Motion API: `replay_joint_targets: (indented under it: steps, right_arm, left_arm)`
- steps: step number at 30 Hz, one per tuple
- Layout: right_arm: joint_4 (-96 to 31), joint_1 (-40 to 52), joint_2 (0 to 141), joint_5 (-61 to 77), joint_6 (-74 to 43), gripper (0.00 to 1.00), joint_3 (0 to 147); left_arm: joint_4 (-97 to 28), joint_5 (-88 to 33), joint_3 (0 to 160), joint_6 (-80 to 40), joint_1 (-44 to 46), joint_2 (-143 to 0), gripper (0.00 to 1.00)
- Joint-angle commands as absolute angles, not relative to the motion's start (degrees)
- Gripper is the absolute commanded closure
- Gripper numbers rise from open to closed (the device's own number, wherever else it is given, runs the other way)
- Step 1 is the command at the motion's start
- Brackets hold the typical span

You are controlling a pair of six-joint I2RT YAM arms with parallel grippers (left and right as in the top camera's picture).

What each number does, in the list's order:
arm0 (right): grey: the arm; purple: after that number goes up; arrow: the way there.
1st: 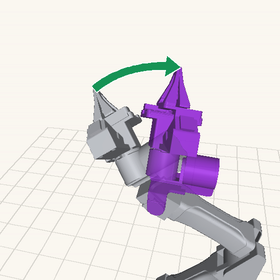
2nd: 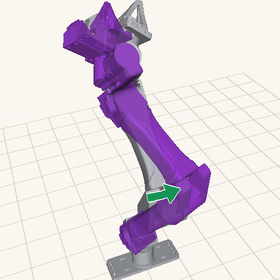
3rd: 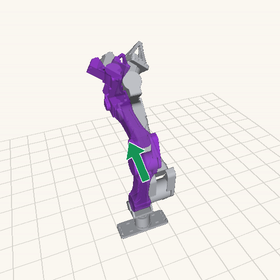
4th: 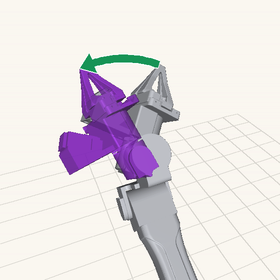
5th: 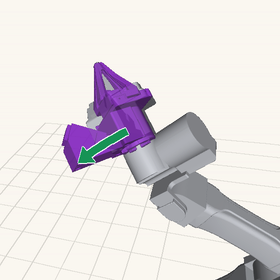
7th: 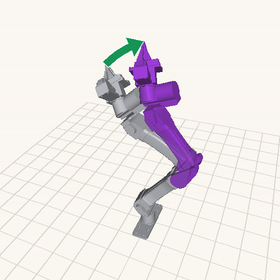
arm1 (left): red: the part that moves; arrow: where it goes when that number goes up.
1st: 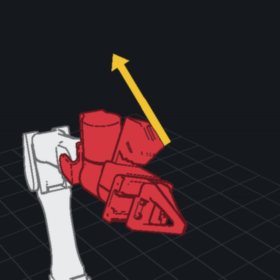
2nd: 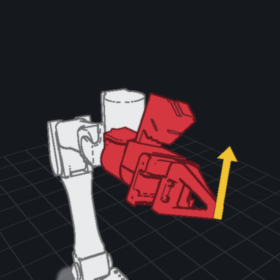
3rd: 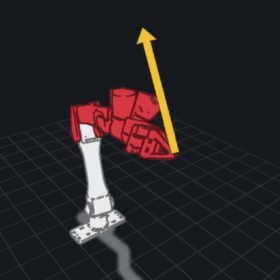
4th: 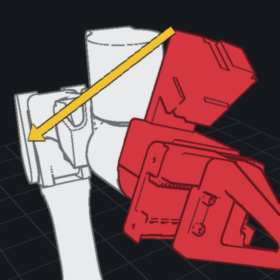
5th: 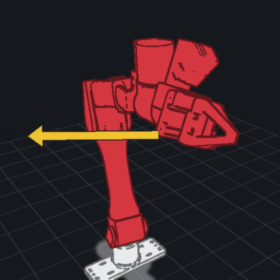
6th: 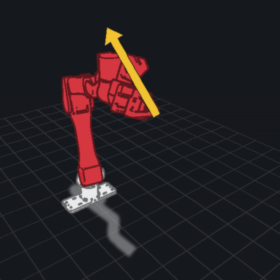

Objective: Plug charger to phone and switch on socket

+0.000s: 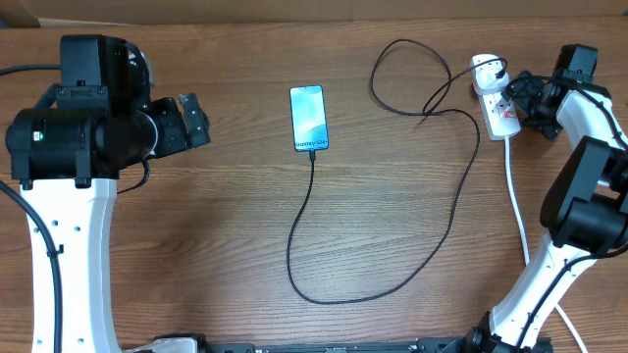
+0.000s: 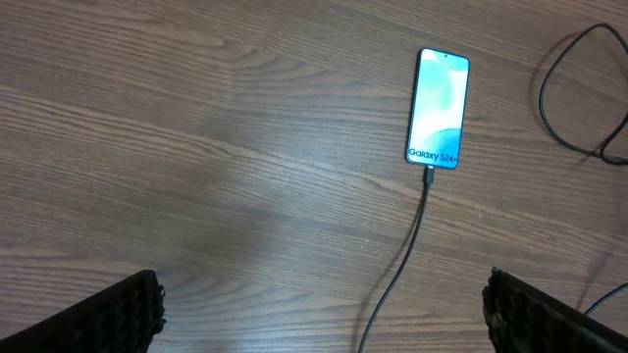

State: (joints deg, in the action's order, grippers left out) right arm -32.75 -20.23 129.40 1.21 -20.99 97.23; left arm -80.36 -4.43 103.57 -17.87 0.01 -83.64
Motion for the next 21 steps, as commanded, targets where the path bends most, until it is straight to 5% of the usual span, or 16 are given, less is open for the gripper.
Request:
replay_joint_targets:
  steps: [1, 21]
  right_arm:
    - [-33.01, -20.32, 128.05, 1.78, -20.71, 0.00, 97.89]
    - [-31.27, -20.21, 128.05, 3.22, -20.71, 0.00, 95.18]
  left_arm:
    - [-80.34, -4.03, 103.74, -18.41, 0.34, -83.20, 0.00]
    - [-80.34, -4.03, 103.74, -18.41, 0.34, -83.20, 0.00]
